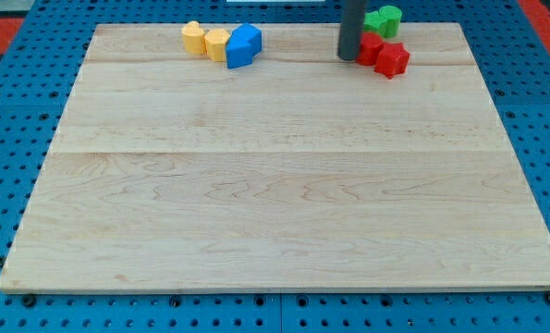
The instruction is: Slide the red star towards up
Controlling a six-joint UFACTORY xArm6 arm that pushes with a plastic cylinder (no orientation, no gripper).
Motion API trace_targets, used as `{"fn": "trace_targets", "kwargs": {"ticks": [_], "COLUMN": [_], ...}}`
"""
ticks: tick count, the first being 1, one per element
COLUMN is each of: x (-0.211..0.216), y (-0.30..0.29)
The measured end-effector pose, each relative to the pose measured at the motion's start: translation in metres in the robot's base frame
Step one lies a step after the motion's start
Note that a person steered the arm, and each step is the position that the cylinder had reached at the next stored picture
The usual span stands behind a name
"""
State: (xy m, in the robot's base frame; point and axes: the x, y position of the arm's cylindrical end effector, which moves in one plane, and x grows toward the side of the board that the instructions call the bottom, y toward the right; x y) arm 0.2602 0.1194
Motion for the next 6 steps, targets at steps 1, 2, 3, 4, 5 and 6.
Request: {"fn": "trace_targets", "kwargs": {"ticks": [1, 2, 3, 4, 5, 6], "x": [0.029, 0.046, 0.023, 0.007, 0.019, 0.021], "y": [-0.014, 0.038, 0.073, 0.073, 0.121, 0.171]}}
